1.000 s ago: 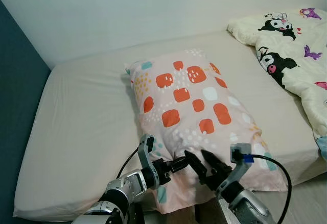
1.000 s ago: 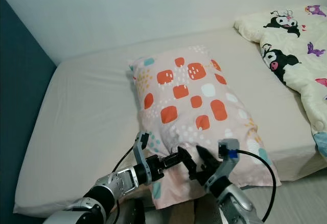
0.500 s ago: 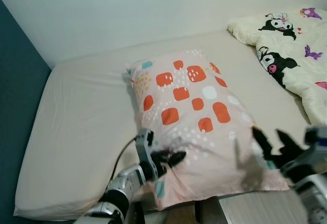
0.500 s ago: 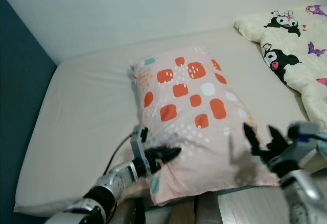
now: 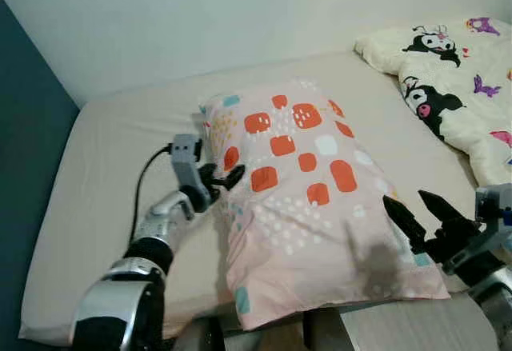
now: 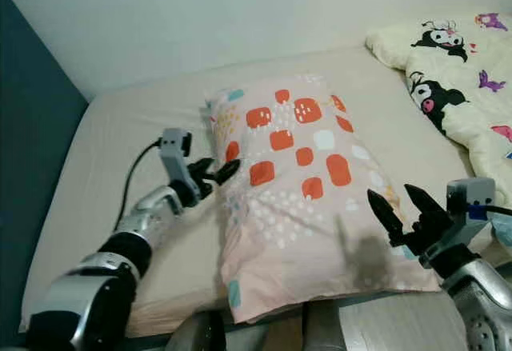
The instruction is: Clean up the room
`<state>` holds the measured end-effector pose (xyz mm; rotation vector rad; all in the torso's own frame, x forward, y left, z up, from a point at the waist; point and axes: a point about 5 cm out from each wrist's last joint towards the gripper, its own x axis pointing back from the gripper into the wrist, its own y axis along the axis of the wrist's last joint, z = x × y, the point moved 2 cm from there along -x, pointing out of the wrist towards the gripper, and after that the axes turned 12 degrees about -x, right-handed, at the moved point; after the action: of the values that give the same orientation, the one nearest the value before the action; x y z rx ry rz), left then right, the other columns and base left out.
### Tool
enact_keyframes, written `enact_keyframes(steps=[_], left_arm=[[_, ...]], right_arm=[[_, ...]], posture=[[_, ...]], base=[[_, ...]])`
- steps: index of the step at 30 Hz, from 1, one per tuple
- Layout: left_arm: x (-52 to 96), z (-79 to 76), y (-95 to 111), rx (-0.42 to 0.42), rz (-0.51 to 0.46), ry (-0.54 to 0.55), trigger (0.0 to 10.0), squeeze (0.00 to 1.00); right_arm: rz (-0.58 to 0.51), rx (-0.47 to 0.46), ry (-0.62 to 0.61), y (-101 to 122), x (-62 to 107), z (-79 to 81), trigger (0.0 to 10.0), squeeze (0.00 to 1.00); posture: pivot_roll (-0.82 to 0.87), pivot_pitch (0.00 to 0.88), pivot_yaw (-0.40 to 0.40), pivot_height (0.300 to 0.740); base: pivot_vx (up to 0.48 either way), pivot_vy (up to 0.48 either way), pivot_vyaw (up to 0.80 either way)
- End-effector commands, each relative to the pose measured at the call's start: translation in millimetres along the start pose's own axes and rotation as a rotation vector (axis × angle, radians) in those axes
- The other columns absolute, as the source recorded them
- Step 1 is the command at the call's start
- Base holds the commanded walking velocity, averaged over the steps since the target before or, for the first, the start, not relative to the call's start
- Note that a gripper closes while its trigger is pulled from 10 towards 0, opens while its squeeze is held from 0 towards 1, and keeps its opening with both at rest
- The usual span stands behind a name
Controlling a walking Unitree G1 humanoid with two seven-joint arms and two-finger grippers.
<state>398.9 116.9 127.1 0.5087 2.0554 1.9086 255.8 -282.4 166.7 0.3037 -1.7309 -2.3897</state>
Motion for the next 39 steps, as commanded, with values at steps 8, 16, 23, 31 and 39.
enact_keyframes(steps=[8, 16, 23, 31, 39], left_arm=[[13.5, -70.7, -78, 0.081, 0.215, -0.198, 10.0, 0.00], [23.3, -112.3, -110, 0.279, 0.326, -0.224, 10.0, 0.00], [30.5, -137.2, -122, 0.452, 0.368, -0.282, 10.0, 0.00], [35.5, -185.9, -117, 0.833, 0.370, -0.463, 10.0, 0.00], [32.9, -220.9, -91, 1.058, 0.281, -0.665, 10.0, 0.00]], right_arm=[[-0.021, -0.076, -0.009, -4, 0.1, 8.5, 10.0, 0.00], [-0.009, -0.122, 0.026, -17, -5.4, 27.4, 10.0, 0.00], [-0.001, -0.128, 0.026, -20, -5.3, 30.2, 10.0, 0.00], [0.002, -0.130, 0.012, -21, -5.5, 30.1, 10.0, 0.00], [0.004, -0.128, 0.002, -21, -6.1, 28.6, 10.0, 0.00]], posture=[[-0.21, 0.225, 0.112, 0.625], [-0.21, 0.238, 0.126, 0.625], [-0.21, 0.245, 0.130, 0.625], [-0.20, 0.250, 0.131, 0.625], [-0.20, 0.250, 0.128, 0.625]], base=[[0.000, 0.000, 0.00], [0.000, 0.000, 0.00], [0.000, 0.000, 0.00], [0.000, 0.000, 0.00], [0.000, 0.000, 0.00]])
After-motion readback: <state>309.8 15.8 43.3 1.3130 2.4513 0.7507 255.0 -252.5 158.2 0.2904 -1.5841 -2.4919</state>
